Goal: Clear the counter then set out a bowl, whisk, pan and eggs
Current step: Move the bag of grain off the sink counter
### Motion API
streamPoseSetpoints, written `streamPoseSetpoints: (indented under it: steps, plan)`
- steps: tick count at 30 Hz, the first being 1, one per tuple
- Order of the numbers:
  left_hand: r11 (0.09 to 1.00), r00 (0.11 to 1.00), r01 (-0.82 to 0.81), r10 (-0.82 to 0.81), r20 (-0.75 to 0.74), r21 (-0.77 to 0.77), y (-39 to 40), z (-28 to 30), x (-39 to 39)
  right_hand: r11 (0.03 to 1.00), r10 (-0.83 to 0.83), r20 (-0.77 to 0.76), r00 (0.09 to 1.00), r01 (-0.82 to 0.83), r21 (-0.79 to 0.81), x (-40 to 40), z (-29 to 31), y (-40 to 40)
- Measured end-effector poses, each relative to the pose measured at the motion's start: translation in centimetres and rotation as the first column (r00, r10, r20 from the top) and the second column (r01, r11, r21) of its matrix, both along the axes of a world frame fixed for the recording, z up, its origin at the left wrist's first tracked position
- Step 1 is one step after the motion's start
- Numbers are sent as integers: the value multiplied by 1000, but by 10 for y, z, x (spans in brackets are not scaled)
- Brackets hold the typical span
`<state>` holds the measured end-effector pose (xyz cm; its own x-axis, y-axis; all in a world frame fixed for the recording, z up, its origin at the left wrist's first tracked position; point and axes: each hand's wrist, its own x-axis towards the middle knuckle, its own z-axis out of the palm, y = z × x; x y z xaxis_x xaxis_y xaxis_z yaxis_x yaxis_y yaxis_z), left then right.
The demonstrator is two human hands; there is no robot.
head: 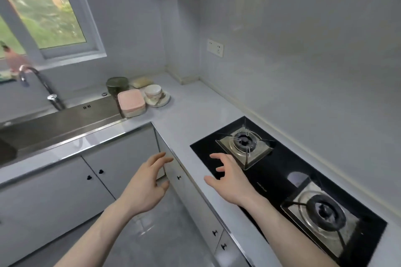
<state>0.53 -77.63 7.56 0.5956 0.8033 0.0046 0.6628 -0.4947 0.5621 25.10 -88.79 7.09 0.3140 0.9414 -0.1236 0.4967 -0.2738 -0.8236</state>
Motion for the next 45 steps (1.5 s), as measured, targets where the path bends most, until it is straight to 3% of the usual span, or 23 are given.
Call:
streamPoseSetpoints:
  steps: [13,24,29,37,45]
  plan:
    - [983,982,-182,182,46,-4,138,1,-43,989,148,-22,989,-148,27,-20,-3,186]
    - [966,964,-258,256,71,22,301,20,-14,980,200,10,980,-200,1,24,14,356]
    - [962,961,-271,273,41,-42,350,7,-7,975,221,11,975,-221,-33,33,13,404]
    - [953,959,-274,281,42,-128,474,-11,-8,986,141,12,990,-139,-92,32,-8,460]
    - [917,964,-253,267,5,-310,657,-53,-2,985,-42,-7,999,40,-166,9,-41,542]
